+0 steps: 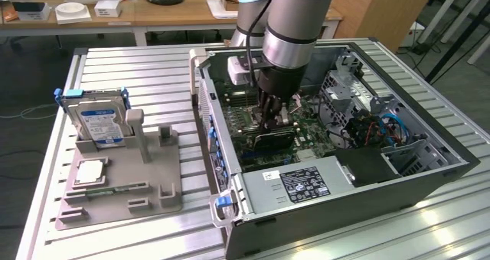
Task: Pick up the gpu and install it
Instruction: 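Press down on the gpu until it lock into place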
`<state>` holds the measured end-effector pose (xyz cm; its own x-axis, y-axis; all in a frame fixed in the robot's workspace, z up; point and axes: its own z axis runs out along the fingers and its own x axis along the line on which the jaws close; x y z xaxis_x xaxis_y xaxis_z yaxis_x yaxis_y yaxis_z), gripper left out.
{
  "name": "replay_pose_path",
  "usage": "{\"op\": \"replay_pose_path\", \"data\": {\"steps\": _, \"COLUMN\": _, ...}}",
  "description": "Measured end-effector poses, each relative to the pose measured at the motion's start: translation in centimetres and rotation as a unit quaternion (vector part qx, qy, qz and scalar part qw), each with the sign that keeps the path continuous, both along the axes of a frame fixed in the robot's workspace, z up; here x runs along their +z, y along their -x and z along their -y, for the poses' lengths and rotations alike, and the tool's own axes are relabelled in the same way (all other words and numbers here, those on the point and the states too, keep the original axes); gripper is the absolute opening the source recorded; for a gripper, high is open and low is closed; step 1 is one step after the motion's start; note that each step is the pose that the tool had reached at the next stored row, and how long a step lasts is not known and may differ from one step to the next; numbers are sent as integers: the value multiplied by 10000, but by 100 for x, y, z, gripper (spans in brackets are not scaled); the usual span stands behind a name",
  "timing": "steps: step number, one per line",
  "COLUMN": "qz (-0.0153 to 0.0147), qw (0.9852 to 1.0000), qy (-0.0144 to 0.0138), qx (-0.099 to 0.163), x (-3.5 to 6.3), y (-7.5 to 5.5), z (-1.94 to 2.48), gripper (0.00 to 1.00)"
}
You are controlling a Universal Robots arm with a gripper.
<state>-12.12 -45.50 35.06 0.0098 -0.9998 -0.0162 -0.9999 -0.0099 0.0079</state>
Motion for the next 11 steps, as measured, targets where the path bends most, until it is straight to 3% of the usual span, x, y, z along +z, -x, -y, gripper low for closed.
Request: {"op": "replay_pose_path", "data": {"steps": 11, "qz": 0, "qw": 10000, "qy": 0, "qx": 0, "x": 0, "y": 0, "z": 0, "gripper": 11}}
